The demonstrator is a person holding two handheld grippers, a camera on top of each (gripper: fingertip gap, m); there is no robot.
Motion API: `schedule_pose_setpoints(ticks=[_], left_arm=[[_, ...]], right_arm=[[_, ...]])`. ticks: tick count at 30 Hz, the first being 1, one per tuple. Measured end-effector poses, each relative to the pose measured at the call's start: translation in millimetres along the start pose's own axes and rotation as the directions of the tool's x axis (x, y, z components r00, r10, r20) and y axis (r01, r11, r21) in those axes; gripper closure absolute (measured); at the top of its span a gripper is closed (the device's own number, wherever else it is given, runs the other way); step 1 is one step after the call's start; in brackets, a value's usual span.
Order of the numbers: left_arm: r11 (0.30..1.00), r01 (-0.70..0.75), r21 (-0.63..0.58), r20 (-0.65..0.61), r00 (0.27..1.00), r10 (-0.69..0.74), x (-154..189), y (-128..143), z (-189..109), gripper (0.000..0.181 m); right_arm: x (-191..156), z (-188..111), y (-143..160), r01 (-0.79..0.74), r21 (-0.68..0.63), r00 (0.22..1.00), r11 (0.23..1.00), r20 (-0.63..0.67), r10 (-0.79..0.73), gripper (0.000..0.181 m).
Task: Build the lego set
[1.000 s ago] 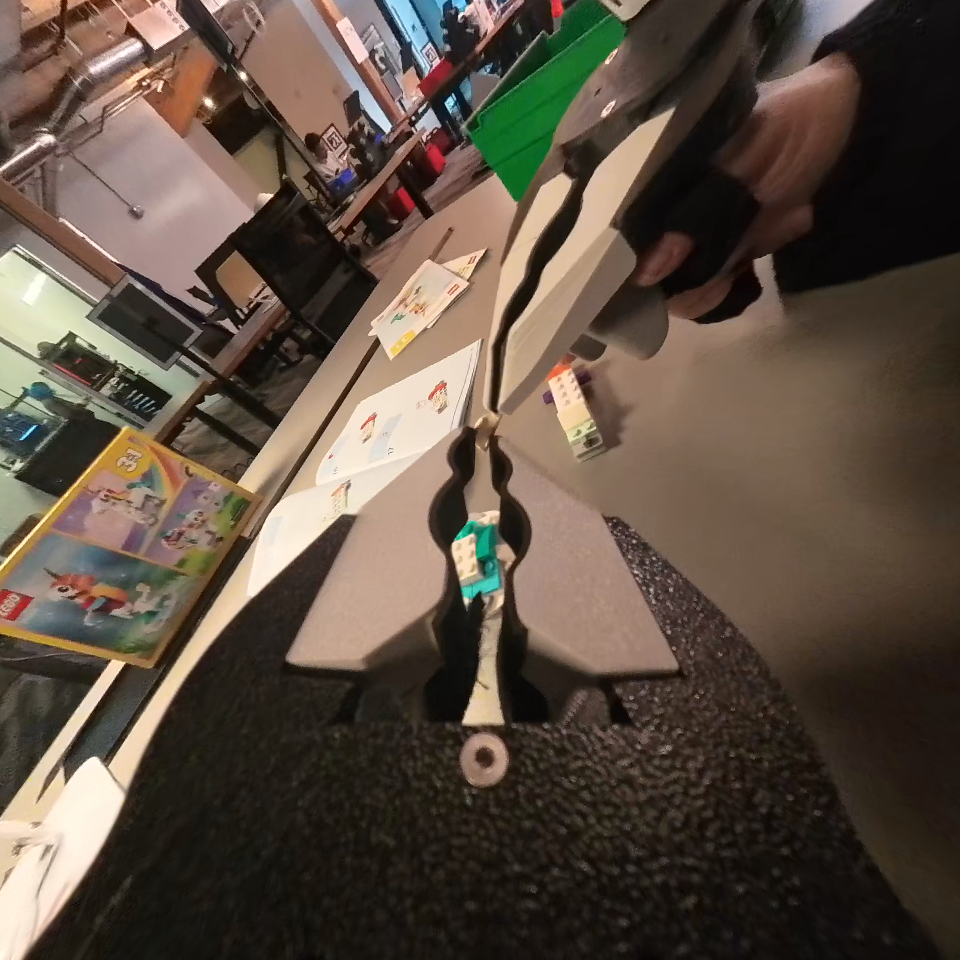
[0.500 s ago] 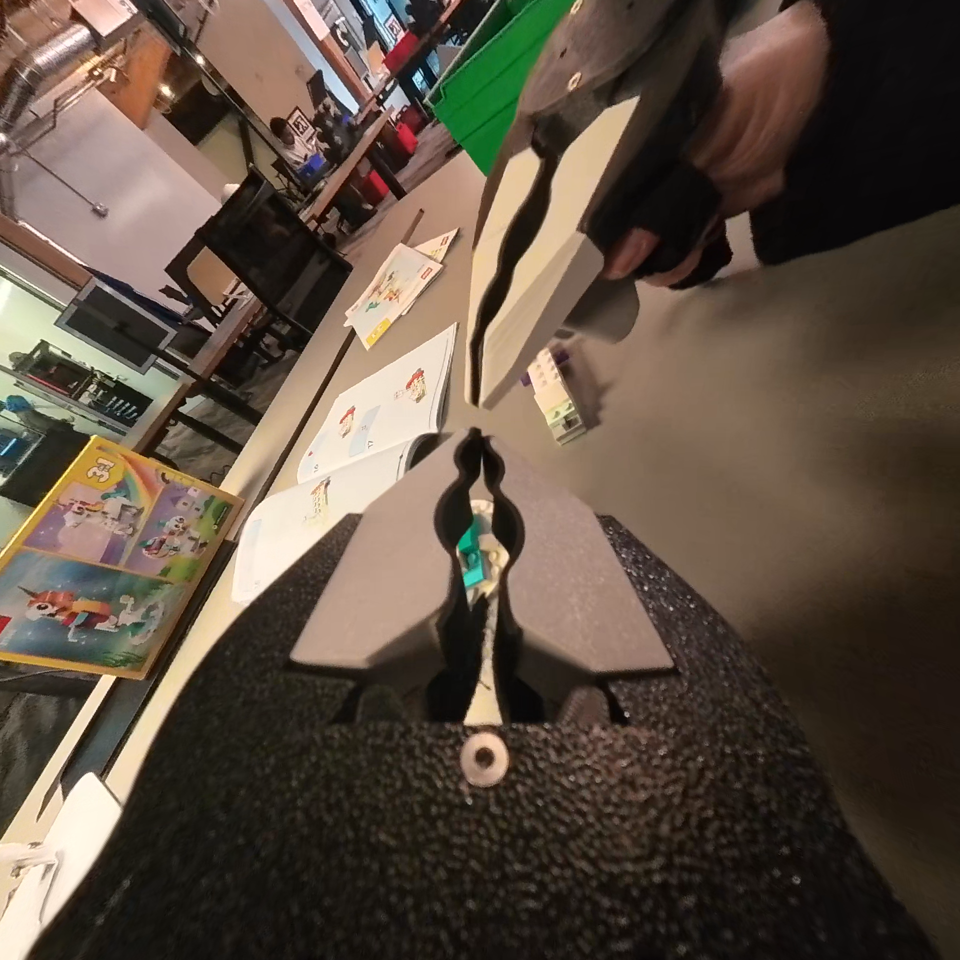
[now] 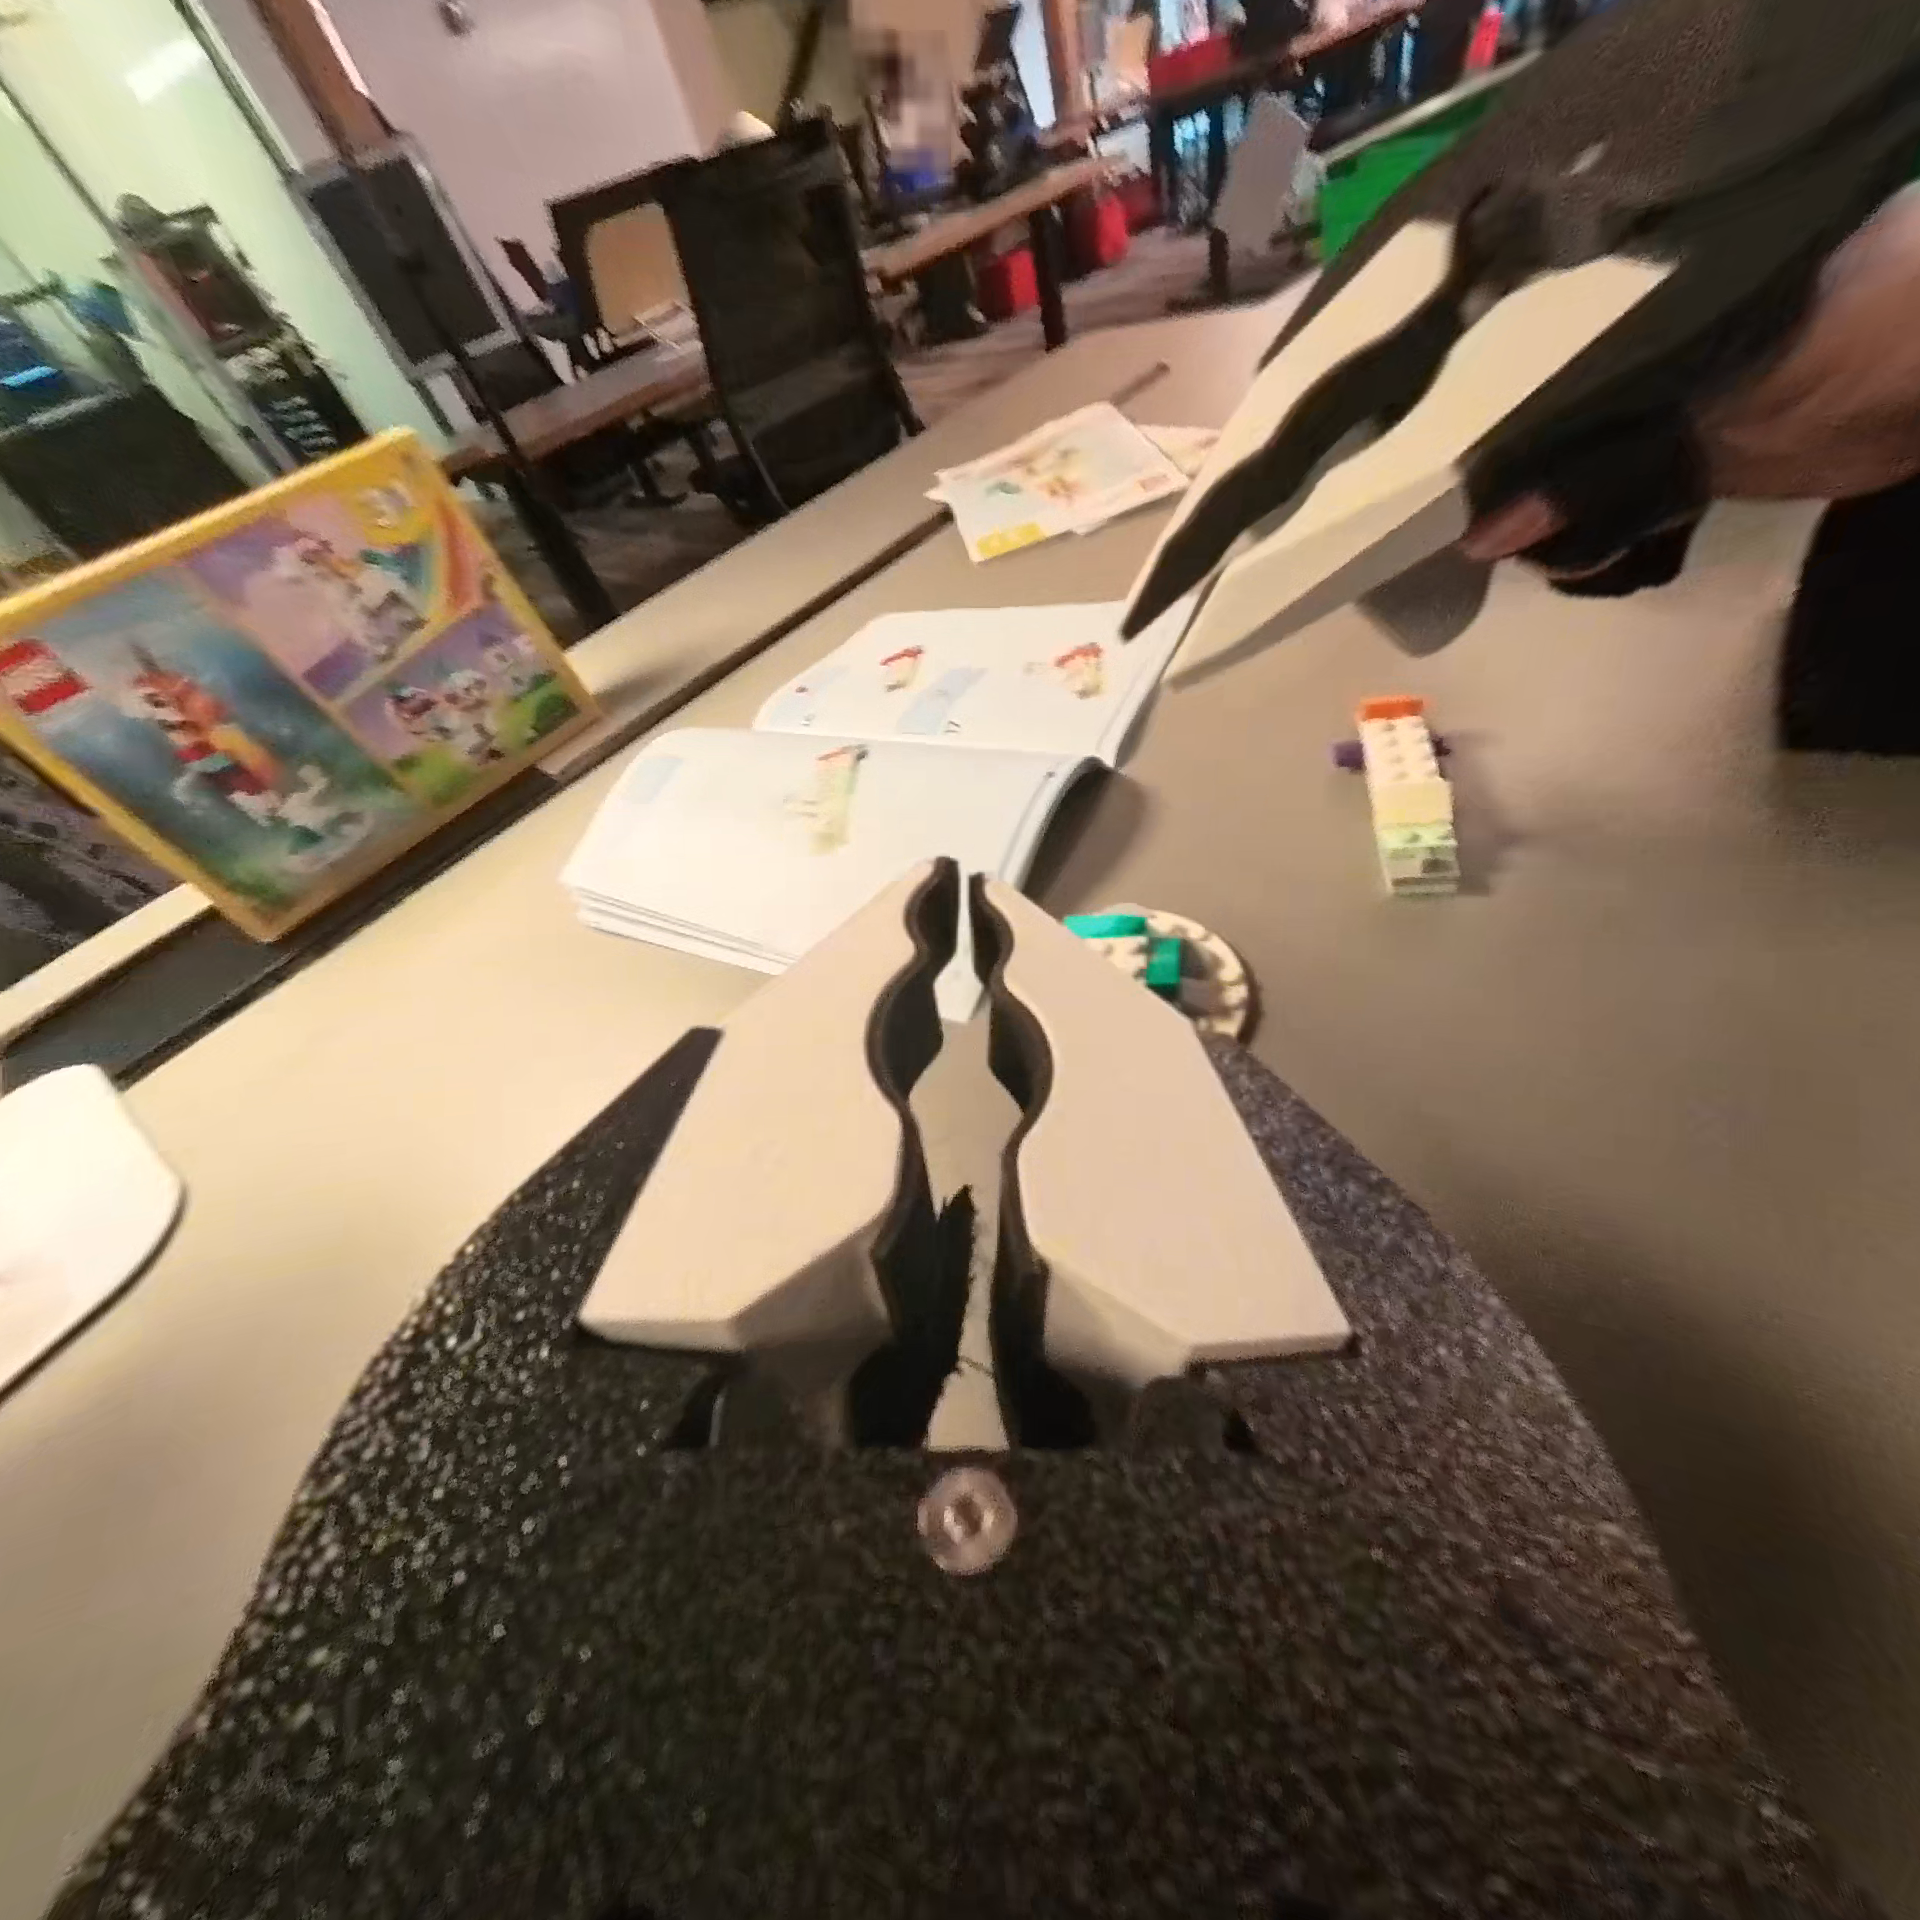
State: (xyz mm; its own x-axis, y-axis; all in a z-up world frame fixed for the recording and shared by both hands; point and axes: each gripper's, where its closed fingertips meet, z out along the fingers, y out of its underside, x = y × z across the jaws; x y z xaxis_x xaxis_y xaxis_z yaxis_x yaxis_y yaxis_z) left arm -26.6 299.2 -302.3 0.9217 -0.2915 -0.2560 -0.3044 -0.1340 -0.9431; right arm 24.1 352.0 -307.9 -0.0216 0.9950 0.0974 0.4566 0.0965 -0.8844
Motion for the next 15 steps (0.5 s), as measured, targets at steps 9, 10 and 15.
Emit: schedule_pose_setpoints(ticks=[9, 10, 15], left_arm=[[0.999, -0.005, 0.037, 0.106, 0.994, 0.001, -27.7, -0.1, -13.5, 0.181], [0.999, 0.001, 0.036, 0.110, 0.994, -0.005, -29.4, 0.0, -14.1, 0.181], [0.999, 0.025, 0.026, 0.109, 0.994, -0.028, -34.2, 1.9, -14.6, 0.181]], right_arm=[[8.9, 79.2, 16.1, 0.105, -0.265, 0.987, 0.958, 0.144, -0.068, 0.159], [9.3, 83.1, 20.1, 0.108, -0.285, 0.987, 0.953, 0.149, -0.067, 0.159], [7.3, 91.1, 30.4, 0.093, -0.310, 0.987, 0.946, 0.156, -0.046, 0.169]])
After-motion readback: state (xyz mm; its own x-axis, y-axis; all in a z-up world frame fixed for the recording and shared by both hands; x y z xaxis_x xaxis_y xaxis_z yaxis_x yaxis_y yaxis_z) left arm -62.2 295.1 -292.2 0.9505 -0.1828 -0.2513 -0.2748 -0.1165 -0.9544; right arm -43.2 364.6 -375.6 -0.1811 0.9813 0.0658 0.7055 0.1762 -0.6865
